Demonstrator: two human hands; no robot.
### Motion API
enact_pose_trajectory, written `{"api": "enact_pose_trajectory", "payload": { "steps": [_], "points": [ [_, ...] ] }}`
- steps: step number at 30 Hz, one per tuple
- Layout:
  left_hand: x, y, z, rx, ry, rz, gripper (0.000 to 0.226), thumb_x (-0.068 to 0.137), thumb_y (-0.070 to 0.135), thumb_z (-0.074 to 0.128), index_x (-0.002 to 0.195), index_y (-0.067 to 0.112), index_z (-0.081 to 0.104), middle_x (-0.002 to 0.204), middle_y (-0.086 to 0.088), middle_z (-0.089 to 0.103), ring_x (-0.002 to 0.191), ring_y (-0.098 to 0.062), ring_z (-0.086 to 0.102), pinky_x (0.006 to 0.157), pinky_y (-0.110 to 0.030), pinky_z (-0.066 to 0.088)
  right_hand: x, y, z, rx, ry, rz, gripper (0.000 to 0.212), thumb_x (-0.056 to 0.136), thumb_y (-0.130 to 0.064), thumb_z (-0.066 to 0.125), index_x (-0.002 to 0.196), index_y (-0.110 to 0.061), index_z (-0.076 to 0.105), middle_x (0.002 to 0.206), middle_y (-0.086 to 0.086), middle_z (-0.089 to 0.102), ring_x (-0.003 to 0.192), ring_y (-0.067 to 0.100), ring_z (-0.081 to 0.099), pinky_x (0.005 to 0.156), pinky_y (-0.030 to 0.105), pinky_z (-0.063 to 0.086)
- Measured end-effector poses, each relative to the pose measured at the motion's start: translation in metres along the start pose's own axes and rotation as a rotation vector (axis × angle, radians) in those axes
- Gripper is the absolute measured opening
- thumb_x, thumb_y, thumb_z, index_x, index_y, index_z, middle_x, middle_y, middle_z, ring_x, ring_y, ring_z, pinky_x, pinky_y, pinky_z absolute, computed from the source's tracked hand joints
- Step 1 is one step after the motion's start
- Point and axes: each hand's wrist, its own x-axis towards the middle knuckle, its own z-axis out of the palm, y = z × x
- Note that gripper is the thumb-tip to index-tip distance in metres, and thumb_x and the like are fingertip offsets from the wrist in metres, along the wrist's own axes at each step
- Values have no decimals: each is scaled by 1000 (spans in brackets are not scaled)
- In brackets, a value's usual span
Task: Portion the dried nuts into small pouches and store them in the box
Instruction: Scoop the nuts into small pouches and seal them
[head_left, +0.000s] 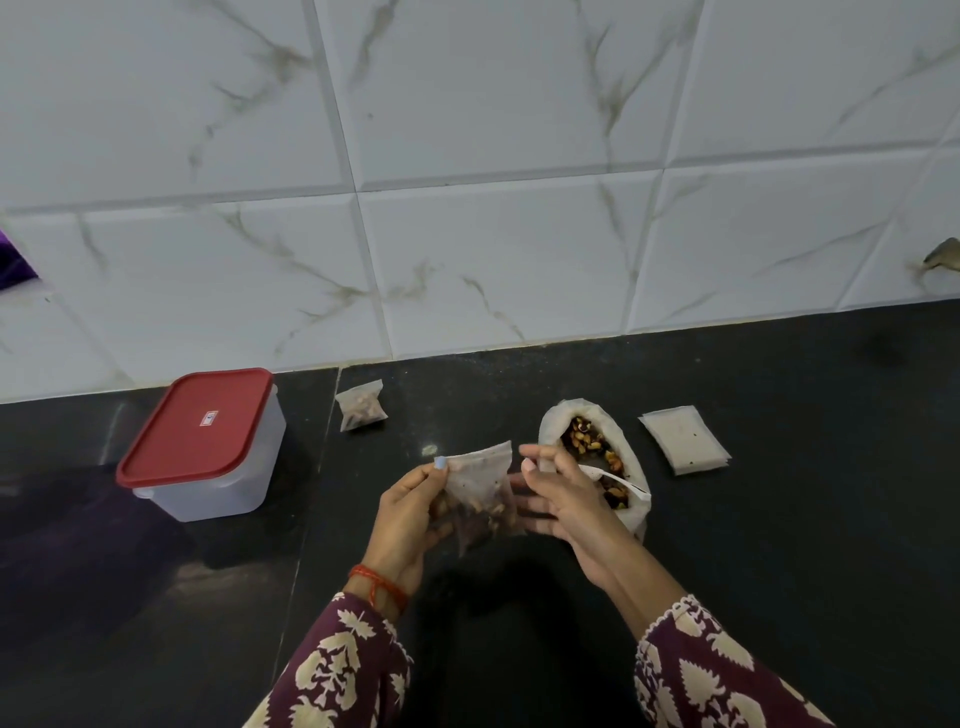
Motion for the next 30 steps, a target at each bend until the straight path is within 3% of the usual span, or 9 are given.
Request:
{"api": "enact_pose_trajectory", "payload": {
  "steps": [5,9,16,23,27,30],
  "points": [
    [-2,-13,-8,10,87,-114,19,95,22,54,92,8,65,82,-8,68,75,-18,66,65,-31,53,0,20,9,-32,-70,168,19,100,-27,44,111,-22,58,111,4,66,97,19,67,81,31,57],
    [-5,-22,-24,50,145,-146,32,96,31,52,106,2,63,90,-14,72,82,-25,69,72,-35,56,8,31,21,-44,-81,229,22,101,-34,39,107,-25,58,110,3,65,98,19,66,87,35,55],
    [-7,-17,-57,71,82,-216,36,96,49,37,97,23,61,97,0,67,92,-20,64,72,-35,50,25,44,46,-15,-119,332,26,100,-40,36,101,-25,57,104,3,66,95,20,66,87,36,54],
    [29,10,-93,119,97,-290,42,93,57,38,106,23,59,110,-8,63,102,-27,60,89,-45,49,68,35,76,-76,-152,364,47,99,-45,36,129,-13,51,121,7,62,102,23,65,92,42,52],
    [61,30,-106,166,126,-257,41,93,59,34,104,27,57,105,-4,62,98,-25,59,88,-43,47,103,14,97,-173,-165,327,50,99,-49,32,130,-14,51,121,4,61,104,23,61,92,42,51],
    [86,44,-112,193,133,-210,49,93,63,30,112,27,57,104,-3,64,98,-23,60,85,-40,47,130,-3,116,-205,-171,292,53,100,-50,28,129,-13,53,116,3,61,95,20,61,82,36,51]
  ]
}}
